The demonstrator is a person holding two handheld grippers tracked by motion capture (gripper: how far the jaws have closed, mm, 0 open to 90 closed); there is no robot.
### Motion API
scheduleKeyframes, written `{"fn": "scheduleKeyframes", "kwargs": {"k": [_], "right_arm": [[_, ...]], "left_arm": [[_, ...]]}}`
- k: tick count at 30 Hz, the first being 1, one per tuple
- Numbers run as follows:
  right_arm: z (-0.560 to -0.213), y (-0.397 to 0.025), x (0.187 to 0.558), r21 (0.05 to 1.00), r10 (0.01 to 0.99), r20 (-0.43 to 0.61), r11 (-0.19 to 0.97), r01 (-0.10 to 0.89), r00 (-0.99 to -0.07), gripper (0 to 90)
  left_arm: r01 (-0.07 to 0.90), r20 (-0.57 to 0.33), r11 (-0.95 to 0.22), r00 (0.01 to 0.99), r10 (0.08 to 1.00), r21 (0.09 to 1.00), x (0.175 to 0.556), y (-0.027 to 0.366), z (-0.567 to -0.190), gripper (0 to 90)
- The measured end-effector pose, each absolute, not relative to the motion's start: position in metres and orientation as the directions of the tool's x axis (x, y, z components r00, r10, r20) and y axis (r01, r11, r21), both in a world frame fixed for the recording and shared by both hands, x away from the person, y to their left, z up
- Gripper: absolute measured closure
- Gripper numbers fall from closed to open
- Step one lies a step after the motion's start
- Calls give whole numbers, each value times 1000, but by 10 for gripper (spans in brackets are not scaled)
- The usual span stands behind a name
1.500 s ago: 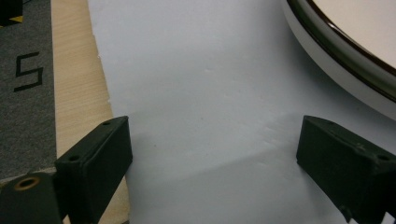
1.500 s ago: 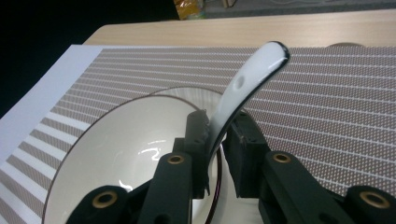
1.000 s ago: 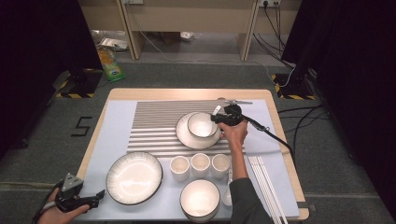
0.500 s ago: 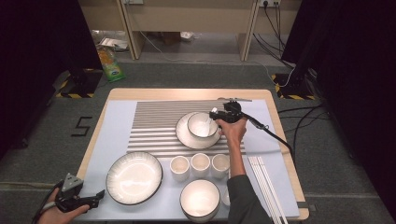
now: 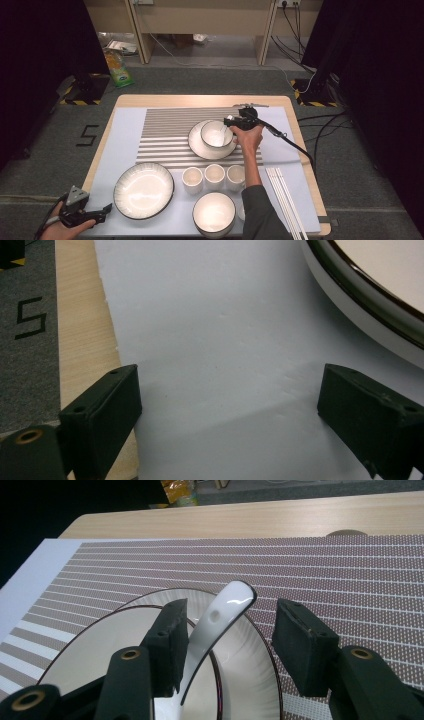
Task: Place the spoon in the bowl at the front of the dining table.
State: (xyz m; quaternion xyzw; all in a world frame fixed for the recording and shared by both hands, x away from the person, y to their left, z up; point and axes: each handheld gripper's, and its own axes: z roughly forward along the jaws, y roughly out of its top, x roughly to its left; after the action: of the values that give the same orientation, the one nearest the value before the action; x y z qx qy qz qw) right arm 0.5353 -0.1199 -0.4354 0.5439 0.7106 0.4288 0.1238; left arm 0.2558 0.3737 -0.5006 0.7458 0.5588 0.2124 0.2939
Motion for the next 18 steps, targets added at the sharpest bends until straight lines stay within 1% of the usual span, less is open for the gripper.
{"fn": "scheduleKeyframes", "kwargs": {"k": [2, 4, 5, 8, 10, 18], "right_arm": [[-434, -117, 536, 742, 882, 277, 57, 668, -382, 484], [-433, -113, 536, 744, 873, 287, 56, 665, -394, 490], [-433, -113, 536, 750, 874, 291, 43, 660, -388, 512], [-435, -115, 536, 737, 891, 247, 83, 671, -382, 512], [-435, -116, 535, 736, 895, 227, 100, 670, -383, 534], [-431, -123, 529, 730, 885, 224, 124, 672, -408, 545]], "left_arm": [[709, -12, -203, 285, 958, 676, 256, 374, -501, 94], [708, -12, -202, 285, 958, 677, 256, 374, -501, 95], [709, -9, -207, 287, 958, 675, 256, 374, -501, 94], [707, -9, -206, 287, 958, 676, 255, 374, -501, 94], [708, -9, -206, 287, 958, 676, 256, 374, -501, 94], [706, -8, -206, 287, 958, 677, 255, 374, -501, 94]]}}
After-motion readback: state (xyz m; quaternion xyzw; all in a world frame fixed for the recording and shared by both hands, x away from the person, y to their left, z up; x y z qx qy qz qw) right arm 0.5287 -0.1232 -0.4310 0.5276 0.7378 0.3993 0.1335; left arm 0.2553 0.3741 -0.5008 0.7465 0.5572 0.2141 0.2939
